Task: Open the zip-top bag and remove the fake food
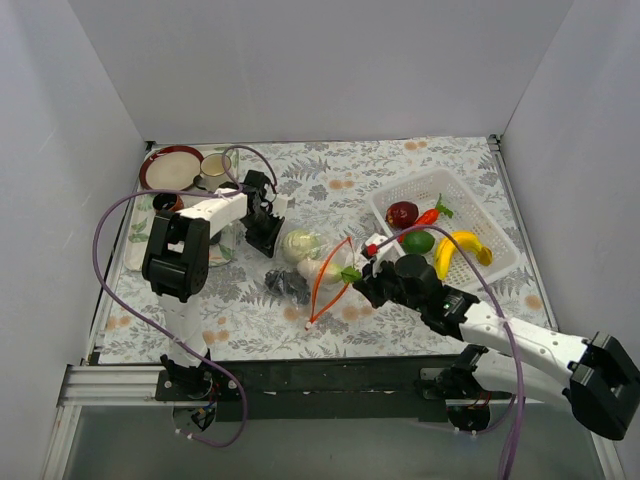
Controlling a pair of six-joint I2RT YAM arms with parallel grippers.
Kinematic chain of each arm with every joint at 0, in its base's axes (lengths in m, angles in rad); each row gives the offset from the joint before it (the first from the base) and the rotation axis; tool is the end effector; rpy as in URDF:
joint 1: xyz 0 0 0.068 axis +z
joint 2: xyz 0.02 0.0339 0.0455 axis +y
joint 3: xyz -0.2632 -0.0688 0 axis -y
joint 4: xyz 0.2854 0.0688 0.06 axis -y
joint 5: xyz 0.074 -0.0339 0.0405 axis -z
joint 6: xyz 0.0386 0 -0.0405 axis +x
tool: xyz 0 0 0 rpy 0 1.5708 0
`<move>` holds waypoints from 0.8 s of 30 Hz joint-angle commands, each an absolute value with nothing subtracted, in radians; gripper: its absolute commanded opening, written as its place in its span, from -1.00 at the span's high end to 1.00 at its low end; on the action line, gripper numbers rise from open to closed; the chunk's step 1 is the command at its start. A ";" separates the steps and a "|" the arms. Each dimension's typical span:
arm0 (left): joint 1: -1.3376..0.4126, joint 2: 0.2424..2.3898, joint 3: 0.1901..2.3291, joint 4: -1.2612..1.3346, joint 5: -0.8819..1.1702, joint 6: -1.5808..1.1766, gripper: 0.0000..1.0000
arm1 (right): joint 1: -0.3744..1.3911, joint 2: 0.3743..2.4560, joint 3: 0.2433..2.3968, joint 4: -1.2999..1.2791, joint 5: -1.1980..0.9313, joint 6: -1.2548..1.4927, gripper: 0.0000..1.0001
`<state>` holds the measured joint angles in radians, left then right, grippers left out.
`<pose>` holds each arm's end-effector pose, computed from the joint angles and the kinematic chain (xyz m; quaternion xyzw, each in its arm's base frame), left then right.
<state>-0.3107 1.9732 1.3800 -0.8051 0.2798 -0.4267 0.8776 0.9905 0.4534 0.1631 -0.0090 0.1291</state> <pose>0.3893 -0.1362 0.1364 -0.0452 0.9856 -0.1603 0.0295 0.1636 0.1975 0.1980 -0.3044 0.7681 0.2750 0.4917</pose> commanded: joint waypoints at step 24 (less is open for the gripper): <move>-0.319 1.956 1.402 -0.787 0.287 -0.433 1.00 | 0.486 0.894 0.641 0.091 0.686 0.181 0.97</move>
